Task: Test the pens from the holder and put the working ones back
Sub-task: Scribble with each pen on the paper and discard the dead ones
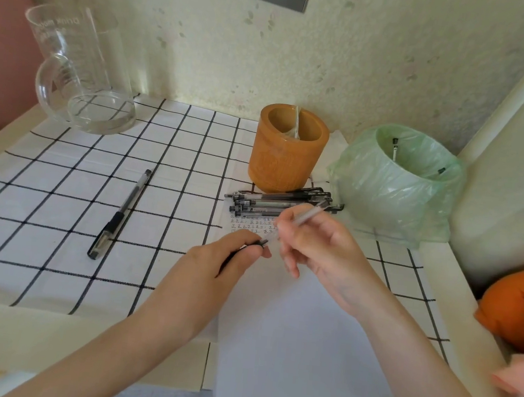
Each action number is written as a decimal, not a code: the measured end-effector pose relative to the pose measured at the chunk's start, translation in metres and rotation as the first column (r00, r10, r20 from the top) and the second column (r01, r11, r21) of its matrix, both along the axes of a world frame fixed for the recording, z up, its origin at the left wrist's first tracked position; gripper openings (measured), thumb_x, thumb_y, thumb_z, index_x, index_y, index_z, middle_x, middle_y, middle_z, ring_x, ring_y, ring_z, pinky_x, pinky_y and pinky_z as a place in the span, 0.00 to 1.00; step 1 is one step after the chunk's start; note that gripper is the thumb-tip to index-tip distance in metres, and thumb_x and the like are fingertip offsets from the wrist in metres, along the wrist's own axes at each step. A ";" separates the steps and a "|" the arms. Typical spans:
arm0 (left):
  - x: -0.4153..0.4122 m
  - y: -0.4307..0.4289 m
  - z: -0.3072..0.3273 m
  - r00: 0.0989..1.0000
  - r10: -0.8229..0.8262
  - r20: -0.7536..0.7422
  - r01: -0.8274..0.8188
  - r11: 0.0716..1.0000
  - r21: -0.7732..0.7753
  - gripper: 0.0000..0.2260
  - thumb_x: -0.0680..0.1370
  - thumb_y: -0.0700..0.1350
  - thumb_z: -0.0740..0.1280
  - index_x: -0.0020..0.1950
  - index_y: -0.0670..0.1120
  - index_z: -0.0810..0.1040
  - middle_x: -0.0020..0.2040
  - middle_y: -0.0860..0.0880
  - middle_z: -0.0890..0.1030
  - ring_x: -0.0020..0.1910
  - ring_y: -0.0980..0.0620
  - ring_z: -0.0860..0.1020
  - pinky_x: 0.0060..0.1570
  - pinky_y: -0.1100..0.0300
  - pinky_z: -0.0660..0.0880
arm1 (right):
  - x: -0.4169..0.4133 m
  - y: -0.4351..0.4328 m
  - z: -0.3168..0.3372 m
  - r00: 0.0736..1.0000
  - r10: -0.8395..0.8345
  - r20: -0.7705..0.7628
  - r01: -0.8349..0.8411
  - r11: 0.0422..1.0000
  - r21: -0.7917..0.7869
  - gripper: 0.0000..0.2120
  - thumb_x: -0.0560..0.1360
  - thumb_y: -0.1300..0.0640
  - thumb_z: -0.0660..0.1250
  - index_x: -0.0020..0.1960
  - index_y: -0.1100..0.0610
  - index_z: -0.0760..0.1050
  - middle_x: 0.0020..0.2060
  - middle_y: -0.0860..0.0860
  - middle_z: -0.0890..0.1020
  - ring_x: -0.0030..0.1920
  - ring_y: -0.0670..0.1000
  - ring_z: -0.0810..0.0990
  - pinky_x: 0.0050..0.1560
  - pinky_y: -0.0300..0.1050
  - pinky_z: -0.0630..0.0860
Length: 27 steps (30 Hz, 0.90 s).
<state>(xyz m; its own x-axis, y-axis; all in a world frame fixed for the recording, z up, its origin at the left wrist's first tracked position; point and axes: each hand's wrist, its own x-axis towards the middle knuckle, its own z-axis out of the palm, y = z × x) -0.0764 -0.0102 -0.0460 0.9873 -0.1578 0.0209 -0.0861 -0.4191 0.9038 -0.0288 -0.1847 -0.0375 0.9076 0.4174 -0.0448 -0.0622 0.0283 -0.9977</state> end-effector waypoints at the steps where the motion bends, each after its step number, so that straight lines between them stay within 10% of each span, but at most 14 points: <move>1: 0.000 0.000 0.001 1.000 0.001 0.000 -0.001 1.000 -0.014 0.08 0.77 0.53 0.57 0.46 0.59 0.76 0.40 0.52 0.79 0.40 0.50 0.74 0.42 0.60 0.70 | -0.002 0.001 0.000 1.000 0.028 -0.005 -0.028 1.000 -0.005 0.05 0.72 0.57 0.70 0.45 0.56 0.74 0.26 0.50 0.74 0.25 0.48 0.71 0.32 0.43 0.69; 8: 0.001 -0.001 0.004 0.999 -0.019 -0.046 0.015 0.995 -0.099 0.10 0.78 0.50 0.59 0.45 0.59 0.80 0.27 0.58 0.70 0.30 0.59 0.67 0.32 0.71 0.65 | -0.003 0.004 0.000 0.998 0.053 -0.036 -0.053 0.999 -0.006 0.05 0.71 0.59 0.70 0.39 0.51 0.75 0.23 0.49 0.72 0.23 0.48 0.66 0.26 0.37 0.64; 16: 0.001 -0.006 0.012 0.992 -0.049 -0.113 0.015 0.959 -0.284 0.11 0.78 0.47 0.59 0.48 0.53 0.82 0.22 0.55 0.60 0.23 0.58 0.59 0.23 0.72 0.57 | -0.003 0.001 0.004 0.999 0.039 -0.012 -0.039 0.999 0.015 0.07 0.71 0.58 0.69 0.36 0.48 0.76 0.21 0.48 0.71 0.21 0.46 0.65 0.45 0.54 0.67; 20: -0.001 -0.007 0.024 0.985 -0.107 -0.138 0.053 0.936 -0.348 0.09 0.77 0.45 0.61 0.51 0.52 0.81 0.18 0.59 0.70 0.19 0.60 0.63 0.22 0.75 0.59 | -0.005 -0.003 0.013 0.999 0.034 -0.009 -0.033 0.996 0.080 0.06 0.70 0.62 0.67 0.38 0.53 0.73 0.21 0.48 0.70 0.21 0.45 0.64 0.31 0.34 0.68; 27: 0.000 -0.003 0.010 0.992 -0.028 -0.127 0.004 0.982 -0.188 0.16 0.67 0.64 0.61 0.49 0.59 0.77 0.23 0.55 0.65 0.25 0.58 0.62 0.29 0.67 0.60 | 0.000 -0.004 0.014 0.992 -0.121 -0.032 0.124 0.986 0.114 0.12 0.72 0.56 0.69 0.31 0.50 0.73 0.22 0.51 0.73 0.20 0.49 0.67 0.22 0.37 0.63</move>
<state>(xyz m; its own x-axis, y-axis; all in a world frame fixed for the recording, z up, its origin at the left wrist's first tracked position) -0.0768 -0.0128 -0.0358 0.9811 -0.1786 -0.0751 0.0304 -0.2409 0.9701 -0.0286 -0.1889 -0.0232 0.9515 0.3066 -0.0257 -0.0756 0.1520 -0.9855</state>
